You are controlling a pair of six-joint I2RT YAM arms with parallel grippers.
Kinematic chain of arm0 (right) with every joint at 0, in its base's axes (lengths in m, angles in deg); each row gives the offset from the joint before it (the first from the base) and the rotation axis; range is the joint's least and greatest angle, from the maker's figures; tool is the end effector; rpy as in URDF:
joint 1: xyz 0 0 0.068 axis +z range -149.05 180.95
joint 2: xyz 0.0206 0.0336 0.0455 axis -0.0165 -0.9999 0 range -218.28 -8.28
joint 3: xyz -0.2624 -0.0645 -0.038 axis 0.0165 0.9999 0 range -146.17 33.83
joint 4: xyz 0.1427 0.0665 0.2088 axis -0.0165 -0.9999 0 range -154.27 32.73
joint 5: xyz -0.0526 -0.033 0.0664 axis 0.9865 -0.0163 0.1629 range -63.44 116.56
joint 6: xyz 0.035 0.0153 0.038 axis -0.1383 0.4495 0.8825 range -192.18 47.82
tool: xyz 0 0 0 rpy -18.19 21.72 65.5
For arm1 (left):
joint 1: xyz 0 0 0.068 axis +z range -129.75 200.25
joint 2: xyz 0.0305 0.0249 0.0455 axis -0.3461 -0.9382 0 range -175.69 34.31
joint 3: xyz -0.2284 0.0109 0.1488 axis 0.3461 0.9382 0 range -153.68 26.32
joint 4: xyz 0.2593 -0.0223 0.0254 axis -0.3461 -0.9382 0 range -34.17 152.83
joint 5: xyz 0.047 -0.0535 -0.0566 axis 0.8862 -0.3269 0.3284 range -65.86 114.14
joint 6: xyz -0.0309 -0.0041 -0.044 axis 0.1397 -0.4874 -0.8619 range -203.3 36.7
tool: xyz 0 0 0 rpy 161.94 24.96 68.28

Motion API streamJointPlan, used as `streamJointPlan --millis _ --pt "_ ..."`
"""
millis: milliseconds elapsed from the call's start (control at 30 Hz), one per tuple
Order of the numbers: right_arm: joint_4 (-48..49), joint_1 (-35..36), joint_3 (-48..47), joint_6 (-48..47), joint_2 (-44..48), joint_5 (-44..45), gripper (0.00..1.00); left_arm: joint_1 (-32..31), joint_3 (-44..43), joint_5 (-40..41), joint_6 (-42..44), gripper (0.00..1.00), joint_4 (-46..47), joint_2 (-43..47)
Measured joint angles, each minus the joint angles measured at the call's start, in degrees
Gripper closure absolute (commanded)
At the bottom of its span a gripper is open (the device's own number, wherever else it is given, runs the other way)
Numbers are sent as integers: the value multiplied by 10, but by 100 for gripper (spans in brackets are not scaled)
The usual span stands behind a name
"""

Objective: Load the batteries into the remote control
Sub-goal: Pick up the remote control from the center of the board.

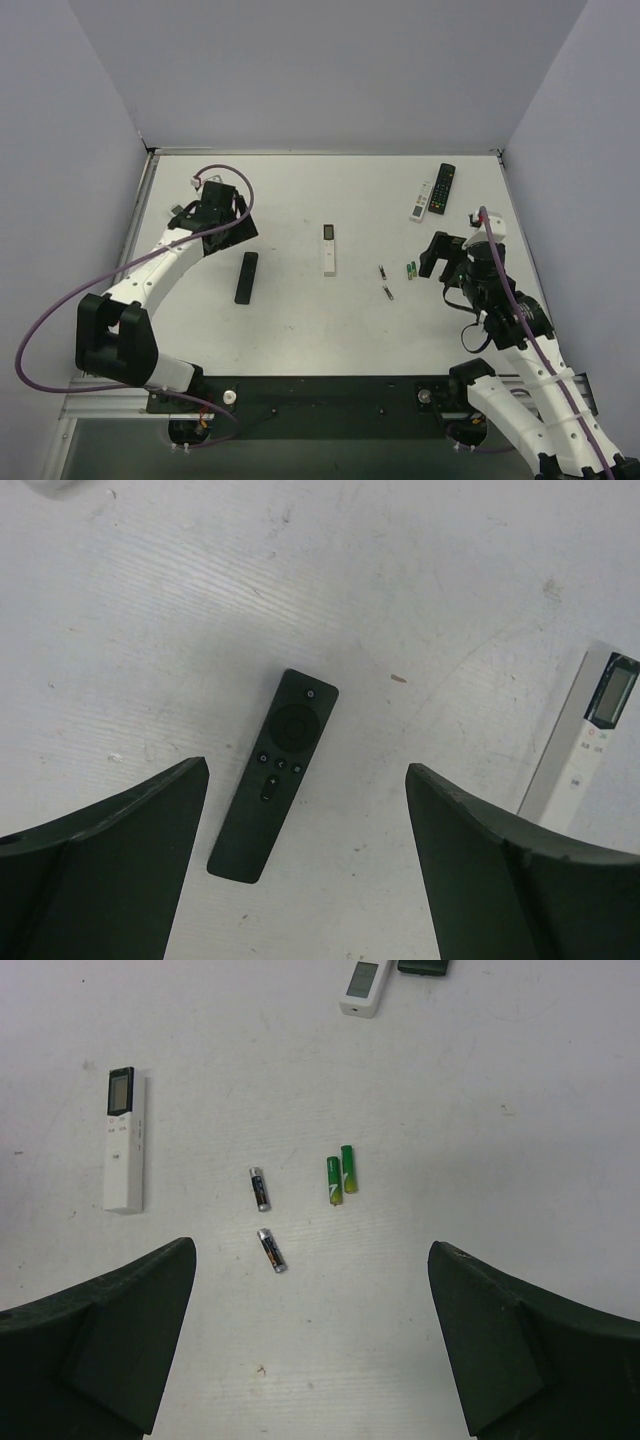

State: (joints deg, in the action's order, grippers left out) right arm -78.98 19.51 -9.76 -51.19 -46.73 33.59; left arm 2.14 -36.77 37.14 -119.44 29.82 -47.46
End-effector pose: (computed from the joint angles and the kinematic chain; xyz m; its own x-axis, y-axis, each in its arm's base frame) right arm 0.1499 0.0458 0.3283 -0.3257 0.2656 -0.9074 -0.0943 0.9458 0.3107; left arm 0.2886 -0.0859 0.2679 -0.7027 -0.3747 -0.6048 -0.3022 0.9268 -0.2231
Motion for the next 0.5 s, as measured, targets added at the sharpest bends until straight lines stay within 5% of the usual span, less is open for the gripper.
streamJointPlan --millis 500 --pt "-6 0 -32 -11 -55 -5 8 47 -53 -1 17 9 12 -72"
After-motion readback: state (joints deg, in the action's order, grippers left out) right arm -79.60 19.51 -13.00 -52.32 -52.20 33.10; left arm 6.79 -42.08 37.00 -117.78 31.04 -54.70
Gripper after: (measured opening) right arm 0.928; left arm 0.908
